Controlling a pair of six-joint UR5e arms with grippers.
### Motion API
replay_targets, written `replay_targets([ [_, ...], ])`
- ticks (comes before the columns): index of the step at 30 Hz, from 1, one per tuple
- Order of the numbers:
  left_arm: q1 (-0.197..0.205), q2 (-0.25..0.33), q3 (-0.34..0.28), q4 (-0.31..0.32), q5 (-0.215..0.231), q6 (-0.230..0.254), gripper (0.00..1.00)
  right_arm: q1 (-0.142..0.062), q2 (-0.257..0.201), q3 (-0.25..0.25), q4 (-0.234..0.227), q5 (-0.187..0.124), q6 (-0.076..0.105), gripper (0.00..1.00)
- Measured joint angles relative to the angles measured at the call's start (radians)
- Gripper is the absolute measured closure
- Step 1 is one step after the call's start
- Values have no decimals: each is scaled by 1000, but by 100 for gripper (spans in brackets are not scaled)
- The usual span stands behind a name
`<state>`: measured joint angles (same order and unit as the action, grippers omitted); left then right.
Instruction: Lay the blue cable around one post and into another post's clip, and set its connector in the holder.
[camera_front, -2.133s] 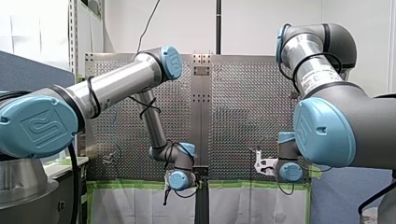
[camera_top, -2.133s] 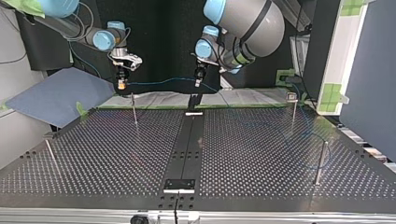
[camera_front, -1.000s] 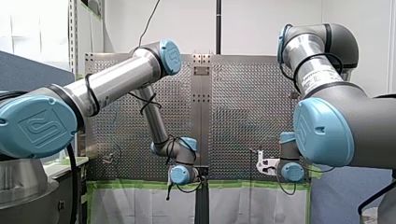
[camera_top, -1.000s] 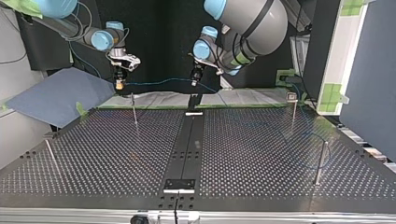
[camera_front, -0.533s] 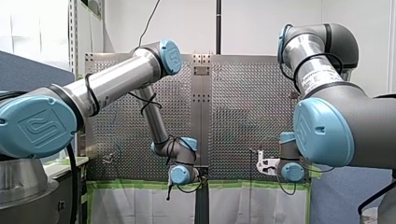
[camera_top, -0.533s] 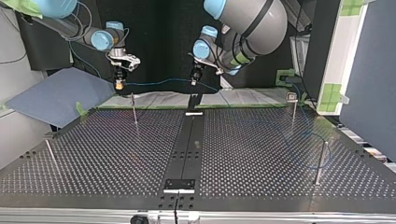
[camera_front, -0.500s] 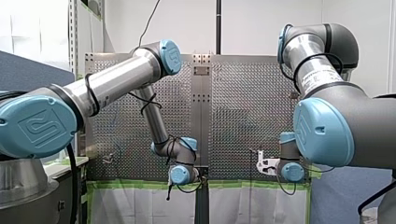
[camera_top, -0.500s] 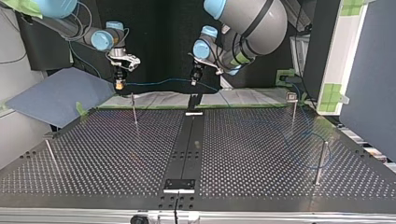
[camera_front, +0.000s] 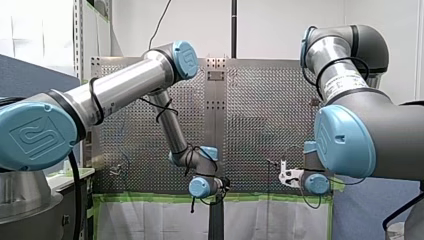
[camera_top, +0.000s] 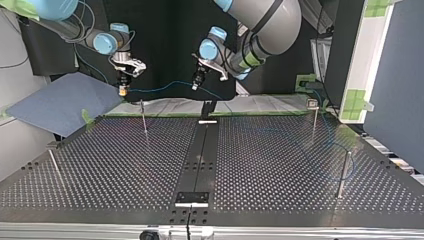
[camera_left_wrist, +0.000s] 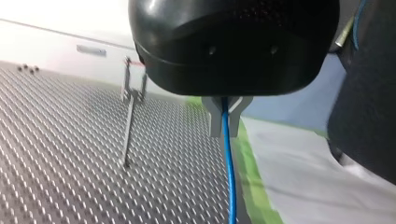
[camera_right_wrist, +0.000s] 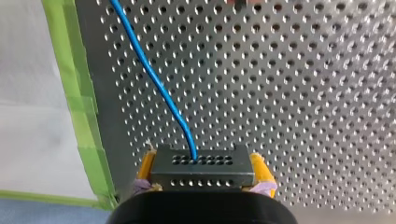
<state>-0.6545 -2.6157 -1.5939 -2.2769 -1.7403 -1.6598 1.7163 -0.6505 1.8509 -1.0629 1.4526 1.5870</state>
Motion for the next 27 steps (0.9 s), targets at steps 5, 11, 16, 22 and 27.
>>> replay_targets([
  [5, -33, -1, 34, -13, -18, -30, 100, -30, -4, -1, 2, -5, 18, 100],
  [11, -70, -2, 77, -25, -32, -65, 100, -77, -5, -1, 18, -41, 20, 100],
  [16, -75, -2, 87, -28, -31, -71, 100, -120, -6, -12, 26, -69, 20, 100],
  [22, -70, -2, 88, -30, -30, -72, 100, -169, -7, -46, 59, -66, 20, 100],
  [27, -65, -1, 89, -30, -27, -72, 100, -184, -7, -69, 80, -61, 21, 100],
])
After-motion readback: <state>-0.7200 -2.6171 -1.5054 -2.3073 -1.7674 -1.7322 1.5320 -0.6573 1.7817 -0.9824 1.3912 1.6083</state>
